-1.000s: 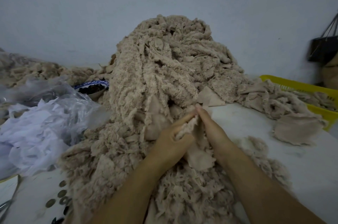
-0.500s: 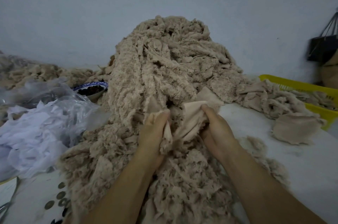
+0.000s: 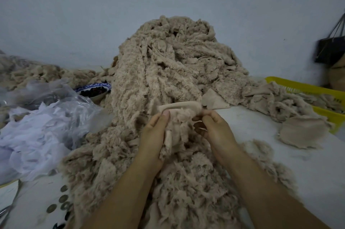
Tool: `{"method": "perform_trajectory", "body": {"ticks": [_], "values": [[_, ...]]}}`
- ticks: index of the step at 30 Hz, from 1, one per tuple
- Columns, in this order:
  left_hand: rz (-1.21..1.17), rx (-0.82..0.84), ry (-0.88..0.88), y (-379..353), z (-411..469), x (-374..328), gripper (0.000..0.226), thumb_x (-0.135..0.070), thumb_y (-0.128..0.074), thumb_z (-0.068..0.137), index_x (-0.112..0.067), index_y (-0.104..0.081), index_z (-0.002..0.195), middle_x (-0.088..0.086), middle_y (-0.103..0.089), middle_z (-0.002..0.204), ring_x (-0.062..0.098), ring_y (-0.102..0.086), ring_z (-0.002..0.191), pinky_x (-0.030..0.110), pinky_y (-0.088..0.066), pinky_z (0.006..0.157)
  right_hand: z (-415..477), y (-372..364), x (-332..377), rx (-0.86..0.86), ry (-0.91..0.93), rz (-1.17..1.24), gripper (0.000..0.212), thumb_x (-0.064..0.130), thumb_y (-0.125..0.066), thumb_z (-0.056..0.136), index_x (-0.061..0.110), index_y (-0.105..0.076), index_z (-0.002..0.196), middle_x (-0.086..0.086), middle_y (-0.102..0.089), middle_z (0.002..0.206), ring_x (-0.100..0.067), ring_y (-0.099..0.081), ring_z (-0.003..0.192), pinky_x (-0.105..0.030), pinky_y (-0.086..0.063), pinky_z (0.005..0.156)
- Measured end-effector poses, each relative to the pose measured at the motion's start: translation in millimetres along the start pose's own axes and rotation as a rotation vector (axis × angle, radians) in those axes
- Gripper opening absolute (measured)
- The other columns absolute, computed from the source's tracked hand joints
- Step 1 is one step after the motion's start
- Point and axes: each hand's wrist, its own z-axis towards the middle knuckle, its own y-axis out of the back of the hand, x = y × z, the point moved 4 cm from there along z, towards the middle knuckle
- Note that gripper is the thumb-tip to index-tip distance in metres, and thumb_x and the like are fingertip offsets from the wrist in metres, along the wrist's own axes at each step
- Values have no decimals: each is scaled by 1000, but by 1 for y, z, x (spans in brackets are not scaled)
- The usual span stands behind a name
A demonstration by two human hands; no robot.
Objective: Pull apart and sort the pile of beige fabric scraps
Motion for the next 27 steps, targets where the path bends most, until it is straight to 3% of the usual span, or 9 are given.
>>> {"method": "perform_trajectory", "body": {"ticks": [2, 5, 7, 9, 12, 14, 17, 23, 27], "values": [[-32, -11, 6, 0, 0, 1, 24, -28, -63, 96, -20, -81, 83, 16, -76, 100, 27, -74, 89, 37, -61, 77, 0, 0, 3, -35, 19, -2, 19, 24, -51, 99, 20, -68, 92, 2, -67, 83, -10, -62, 66, -27, -51, 63], [69, -56, -47, 1, -1, 3, 20, -34, -66, 94, -25, -81, 85, 19, -76, 96, 31, -73, 93, 44, -58, 88, -7, -6, 8, 37, 113, -155, 37, 69, -50, 81, 33, -55, 86, 17, -60, 70, -3, -56, 63, -22, -47, 62], [104, -50, -58, -1, -2, 4, 20, -35, -66, 94, -25, -81, 87, 17, -76, 95, 29, -74, 93, 41, -59, 85, -16, -18, 8, 153, 190, -349, 36, 80, -48, 74, 45, -50, 80, 20, -59, 68, 3, -54, 60, -12, -43, 55], [90, 3, -26, -5, -4, 7, 21, -36, -66, 94, -21, -80, 91, 13, -77, 97, 26, -74, 95, 36, -60, 81, -20, -27, 4, 231, 214, -479, 30, 71, -52, 84, 43, -51, 94, 16, -63, 81, 1, -60, 70, -10, -45, 58], [42, 78, -7, -11, -7, 9, 23, -31, -63, 96, -15, -80, 95, 14, -77, 102, 25, -74, 99, 28, -60, 76, -20, -27, 2, 199, 239, -573, 12, 48, -48, 100, 37, -49, 99, 22, -57, 87, 21, -55, 77, -1, -40, 61], [35, 50, -25, -10, -5, 8, 23, -29, -62, 97, -13, -77, 97, 15, -76, 100, 26, -74, 94, 29, -60, 73, -21, -23, 5, 136, 212, -548, 20, 45, -43, 103, 34, -52, 89, 15, -59, 82, 11, -57, 73, -4, -39, 57], [71, 38, -47, -9, -5, 7, 24, -30, -62, 96, -10, -74, 96, 14, -77, 91, 21, -75, 80, 25, -58, 62, -15, -10, 8, 0, 127, -447, 32, 42, -36, 105, 26, -61, 94, 6, -66, 93, -4, -60, 85, -13, -43, 62], [61, 120, -14, -13, -7, 8, 23, -29, -60, 96, -10, -71, 99, 8, -78, 85, 16, -75, 75, 21, -56, 57, -12, -1, 6, -114, 65, -474, 47, 44, -30, 106, 22, -65, 85, 6, -65, 83, -4, -60, 78, -8, -39, 52], [-52, 29, -27, -5, -3, 6, 21, -27, -58, 98, -12, -72, 96, 10, -77, 95, 19, -75, 82, 26, -59, 63, -9, 3, 5, -78, -15, -557, 57, 50, -26, 105, 12, -63, 84, -8, -66, 88, -20, -60, 80, -27, -41, 64]]}}
